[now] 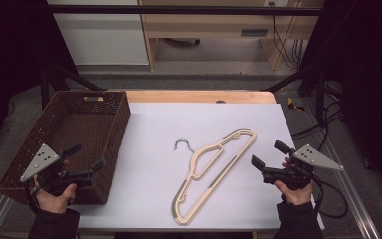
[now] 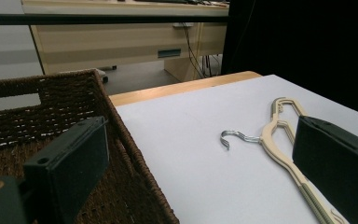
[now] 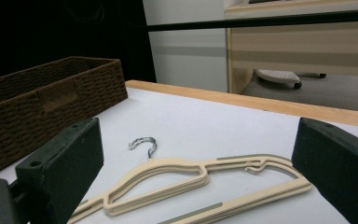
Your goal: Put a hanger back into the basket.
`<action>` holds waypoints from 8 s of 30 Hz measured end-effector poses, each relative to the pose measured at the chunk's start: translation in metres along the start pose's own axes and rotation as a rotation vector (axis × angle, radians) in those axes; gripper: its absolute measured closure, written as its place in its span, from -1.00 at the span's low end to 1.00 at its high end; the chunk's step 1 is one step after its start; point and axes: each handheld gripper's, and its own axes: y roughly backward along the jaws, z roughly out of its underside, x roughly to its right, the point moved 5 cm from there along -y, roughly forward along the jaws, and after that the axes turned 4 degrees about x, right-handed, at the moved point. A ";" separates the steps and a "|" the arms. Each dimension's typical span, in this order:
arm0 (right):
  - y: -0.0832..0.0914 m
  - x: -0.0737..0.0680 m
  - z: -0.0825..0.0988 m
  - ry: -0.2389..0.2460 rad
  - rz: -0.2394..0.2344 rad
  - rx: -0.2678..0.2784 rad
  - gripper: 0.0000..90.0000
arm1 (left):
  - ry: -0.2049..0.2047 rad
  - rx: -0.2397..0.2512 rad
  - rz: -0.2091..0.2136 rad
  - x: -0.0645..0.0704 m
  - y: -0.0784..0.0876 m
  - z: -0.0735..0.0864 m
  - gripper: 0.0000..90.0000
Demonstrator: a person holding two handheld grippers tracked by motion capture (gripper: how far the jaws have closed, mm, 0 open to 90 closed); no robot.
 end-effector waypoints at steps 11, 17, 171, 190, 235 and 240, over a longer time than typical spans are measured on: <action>-0.013 -0.006 0.000 0.017 -0.009 -0.042 -0.91 | 0.010 -0.002 -0.004 -0.006 0.001 0.003 -0.92; -0.028 -0.016 -0.005 0.043 -0.037 -0.069 -0.89 | 0.009 -0.003 -0.010 -0.008 0.002 0.002 -0.93; -0.200 -0.058 0.048 0.150 -0.297 -0.468 0.98 | -0.038 -0.366 0.286 0.139 -0.166 0.056 -0.70; -0.193 -0.063 0.040 0.187 -0.312 -0.439 0.98 | 0.115 -0.470 0.340 0.164 -0.218 0.088 0.43; -0.062 -0.050 -0.017 0.127 -0.223 -0.090 -0.03 | 0.106 -0.297 0.328 0.158 -0.149 0.002 0.91; -0.048 -0.030 -0.006 0.101 -0.143 -0.078 -0.32 | 0.055 -0.278 0.313 0.145 -0.136 -0.016 0.91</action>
